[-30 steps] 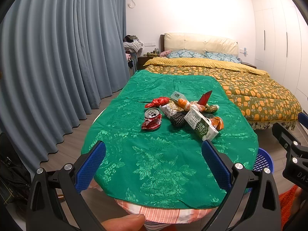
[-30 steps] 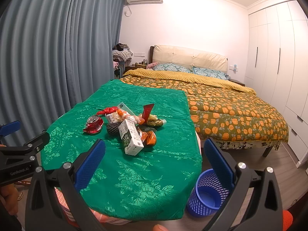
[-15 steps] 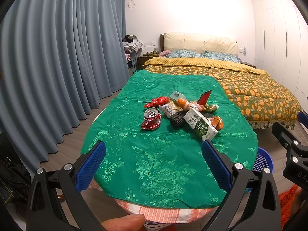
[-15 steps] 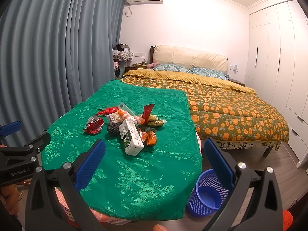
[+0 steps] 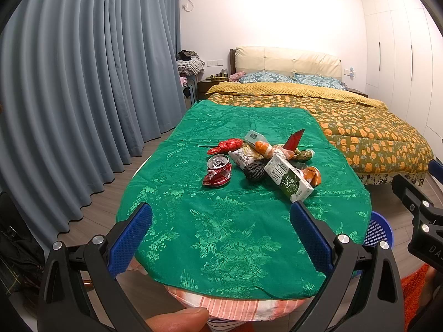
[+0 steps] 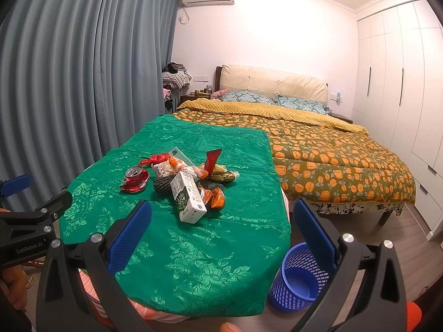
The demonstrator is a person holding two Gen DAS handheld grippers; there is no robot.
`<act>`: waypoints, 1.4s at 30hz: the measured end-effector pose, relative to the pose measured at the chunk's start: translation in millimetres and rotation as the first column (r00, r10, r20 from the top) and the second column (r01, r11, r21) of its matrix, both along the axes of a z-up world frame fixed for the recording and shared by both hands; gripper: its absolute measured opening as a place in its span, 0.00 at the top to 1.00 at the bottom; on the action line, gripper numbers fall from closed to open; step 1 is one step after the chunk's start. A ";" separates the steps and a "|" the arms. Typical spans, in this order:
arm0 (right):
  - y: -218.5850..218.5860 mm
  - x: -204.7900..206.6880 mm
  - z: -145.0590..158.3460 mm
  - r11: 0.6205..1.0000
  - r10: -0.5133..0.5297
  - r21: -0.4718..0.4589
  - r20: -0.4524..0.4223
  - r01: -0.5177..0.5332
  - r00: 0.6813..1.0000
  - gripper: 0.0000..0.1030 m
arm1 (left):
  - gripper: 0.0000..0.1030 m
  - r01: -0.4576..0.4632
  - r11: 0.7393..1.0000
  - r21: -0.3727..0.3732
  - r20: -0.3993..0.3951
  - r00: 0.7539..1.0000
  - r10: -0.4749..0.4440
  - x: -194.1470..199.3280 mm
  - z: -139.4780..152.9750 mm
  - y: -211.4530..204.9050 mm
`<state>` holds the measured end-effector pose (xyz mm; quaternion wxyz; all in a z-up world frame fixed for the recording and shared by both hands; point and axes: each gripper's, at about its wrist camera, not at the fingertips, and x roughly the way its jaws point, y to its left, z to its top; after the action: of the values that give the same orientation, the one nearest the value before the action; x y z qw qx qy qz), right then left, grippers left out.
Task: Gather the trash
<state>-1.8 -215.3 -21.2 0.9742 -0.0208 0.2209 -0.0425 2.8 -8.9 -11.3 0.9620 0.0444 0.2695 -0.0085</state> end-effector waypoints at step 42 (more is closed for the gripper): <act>0.0 0.8 -2.8 1.000 0.003 0.001 -0.001 -0.003 1.000 0.04 | 0.04 0.005 1.000 0.005 -0.003 1.000 -0.005 -4.0 -9.2 -3.2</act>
<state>-1.0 -215.4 -23.9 0.9741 -0.0206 0.2213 -0.0411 -1.2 -12.1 -20.4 0.9614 0.0477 0.2707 -0.0104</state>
